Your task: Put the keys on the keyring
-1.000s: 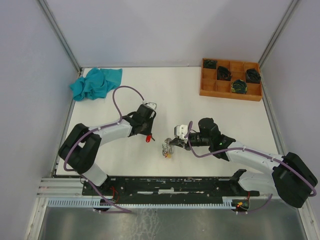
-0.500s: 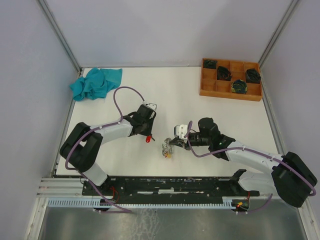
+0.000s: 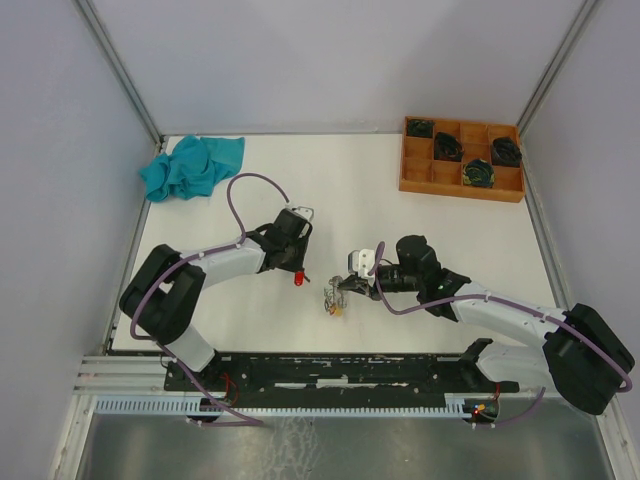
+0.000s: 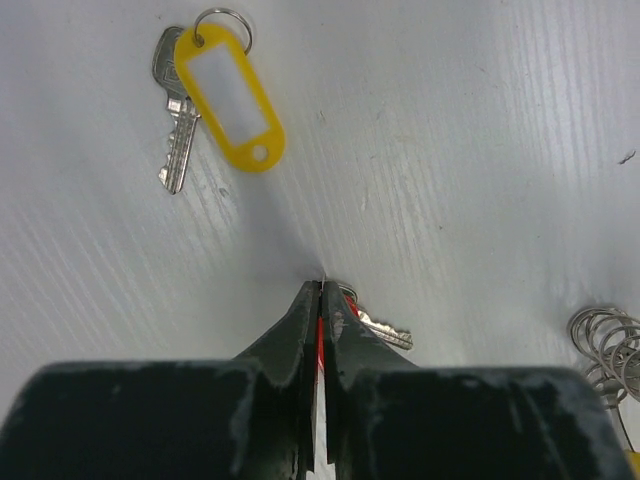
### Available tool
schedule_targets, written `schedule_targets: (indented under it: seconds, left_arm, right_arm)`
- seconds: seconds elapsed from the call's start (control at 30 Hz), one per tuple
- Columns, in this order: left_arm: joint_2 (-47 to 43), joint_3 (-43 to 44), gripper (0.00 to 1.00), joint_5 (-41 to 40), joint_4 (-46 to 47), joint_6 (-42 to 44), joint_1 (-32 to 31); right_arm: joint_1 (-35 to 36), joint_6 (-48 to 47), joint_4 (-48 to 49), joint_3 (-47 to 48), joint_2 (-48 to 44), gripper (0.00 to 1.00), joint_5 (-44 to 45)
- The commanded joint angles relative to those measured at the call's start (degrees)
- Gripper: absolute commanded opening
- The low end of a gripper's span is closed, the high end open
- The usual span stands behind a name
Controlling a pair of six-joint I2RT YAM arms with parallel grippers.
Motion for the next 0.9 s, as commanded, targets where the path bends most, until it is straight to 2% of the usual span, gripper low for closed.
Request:
schedule_targets:
  seconds: [0.0, 0.23, 0.37, 0.57, 0.87]
  left_arm:
    - [-1.1, 0.6, 0.04, 1.7, 0.9, -1.9, 0.3]
    - [-7.3, -1.0, 0.03, 2.0, 1.7, 1.1, 0.3]
    - [-13.4, -1.9, 0.03, 3.2, 2.2, 6.3, 0.3]
    - [-21.3, -3.2, 0.03, 6.6, 3.8, 16.6, 0.3]
    - [-31.5, -7.3, 0.03, 18.6, 10.2, 34.8, 0.3]
  right_arm:
    - [0.0, 0.4, -1.7, 1.0, 0.6, 0.01, 0.3]
    - [0.1, 0.7, -1.6, 1.0, -0.1, 0.01, -0.4]
    - [0.0, 2.6, -1.4, 1.0, -1.2, 0.01, 0.3]
    - [0.1, 1.3, -1.7, 0.3, -3.5, 0.01, 3.1]
    - [0.0, -0.2, -5.8, 4.0, -4.0, 0.01, 4.0]
